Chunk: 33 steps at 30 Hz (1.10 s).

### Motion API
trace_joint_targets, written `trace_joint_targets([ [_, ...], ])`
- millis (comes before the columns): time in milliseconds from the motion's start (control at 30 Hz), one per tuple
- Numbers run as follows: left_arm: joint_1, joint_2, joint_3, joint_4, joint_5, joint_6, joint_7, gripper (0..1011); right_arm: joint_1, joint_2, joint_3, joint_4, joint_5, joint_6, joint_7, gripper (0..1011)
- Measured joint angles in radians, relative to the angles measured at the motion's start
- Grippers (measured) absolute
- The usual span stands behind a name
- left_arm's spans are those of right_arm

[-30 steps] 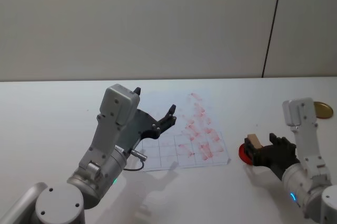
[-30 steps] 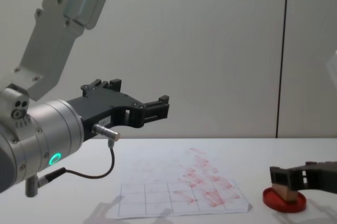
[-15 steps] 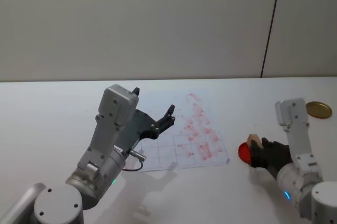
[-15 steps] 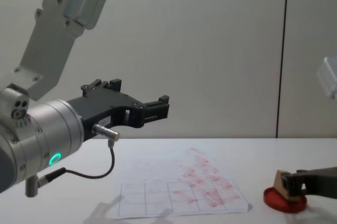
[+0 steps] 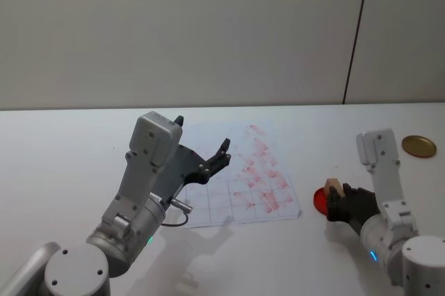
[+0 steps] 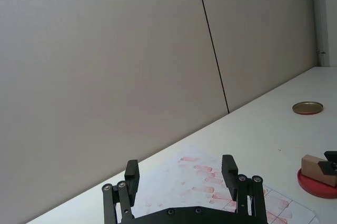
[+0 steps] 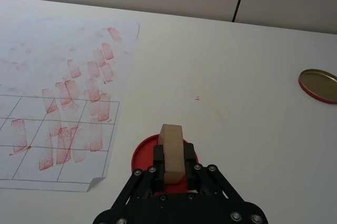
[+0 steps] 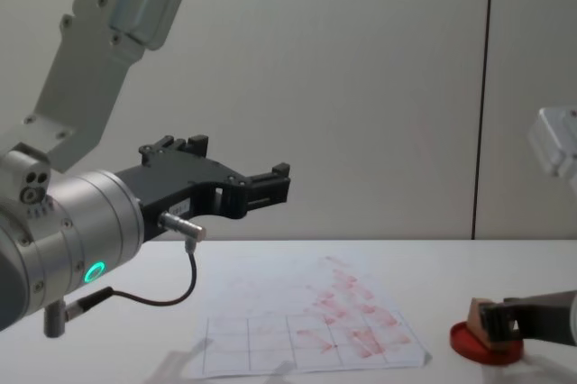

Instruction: Use the one hand to pick up the stamp and affix it onto the A4 paper.

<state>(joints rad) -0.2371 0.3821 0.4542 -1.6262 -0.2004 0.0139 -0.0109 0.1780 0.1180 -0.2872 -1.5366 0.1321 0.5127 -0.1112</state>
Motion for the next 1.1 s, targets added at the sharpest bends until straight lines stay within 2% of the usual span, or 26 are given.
trace_joint_targets([
  [533, 0.0, 0.0, 0.0, 0.0, 0.0, 0.0, 0.0, 993, 0.007, -0.01, 0.003, 0.012, -0.013, -0.006, 0.017, 204],
  [1100, 0.0, 0.0, 0.0, 0.0, 0.0, 0.0, 0.0, 993, 0.016, -0.013, -0.002, -0.109, -0.067, -0.059, 0.068, 205],
])
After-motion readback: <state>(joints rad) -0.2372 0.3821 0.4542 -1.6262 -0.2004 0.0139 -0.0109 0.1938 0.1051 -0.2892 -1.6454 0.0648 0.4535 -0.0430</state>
